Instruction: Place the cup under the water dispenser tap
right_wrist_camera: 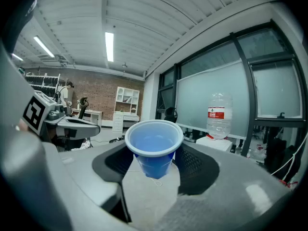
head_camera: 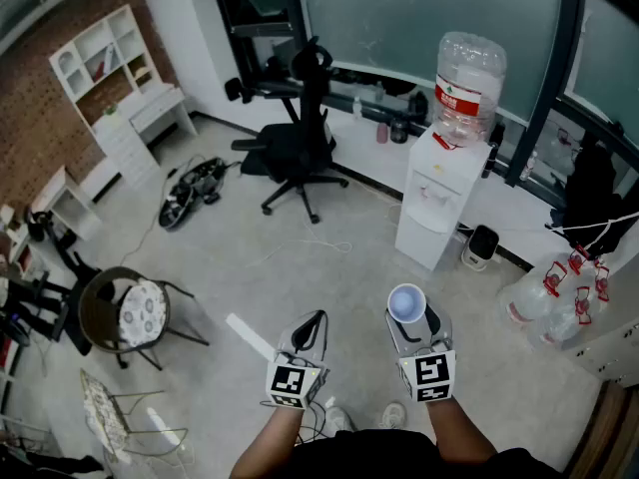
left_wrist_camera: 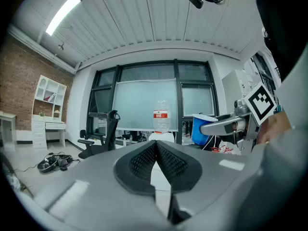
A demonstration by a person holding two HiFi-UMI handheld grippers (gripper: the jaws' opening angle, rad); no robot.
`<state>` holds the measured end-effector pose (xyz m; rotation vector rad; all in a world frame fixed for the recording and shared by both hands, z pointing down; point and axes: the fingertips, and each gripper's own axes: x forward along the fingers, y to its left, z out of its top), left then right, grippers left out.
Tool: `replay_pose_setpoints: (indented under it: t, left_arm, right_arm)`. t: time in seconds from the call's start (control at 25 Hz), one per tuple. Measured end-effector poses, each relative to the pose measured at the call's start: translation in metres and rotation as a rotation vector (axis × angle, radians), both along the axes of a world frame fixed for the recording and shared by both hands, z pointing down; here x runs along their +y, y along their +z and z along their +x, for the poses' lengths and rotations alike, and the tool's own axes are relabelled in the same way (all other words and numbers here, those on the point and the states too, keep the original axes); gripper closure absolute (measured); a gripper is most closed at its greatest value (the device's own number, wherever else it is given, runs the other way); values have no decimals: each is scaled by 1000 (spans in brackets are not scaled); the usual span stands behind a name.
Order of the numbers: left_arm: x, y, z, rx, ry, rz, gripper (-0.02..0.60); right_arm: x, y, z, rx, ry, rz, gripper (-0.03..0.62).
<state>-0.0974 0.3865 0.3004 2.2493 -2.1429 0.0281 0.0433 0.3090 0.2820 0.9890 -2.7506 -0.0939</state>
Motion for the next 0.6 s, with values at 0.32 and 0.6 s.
replay_pose_setpoints:
  t: [0.32, 0.6]
  left_arm:
    - [16, 9, -11, 1, 29, -9, 565]
    - [32, 13, -28, -12, 54, -12, 565]
  right_arm:
    - [15, 1, -14, 24, -19, 52, 322]
    - [27, 6, -24, 4, -5, 39, 307]
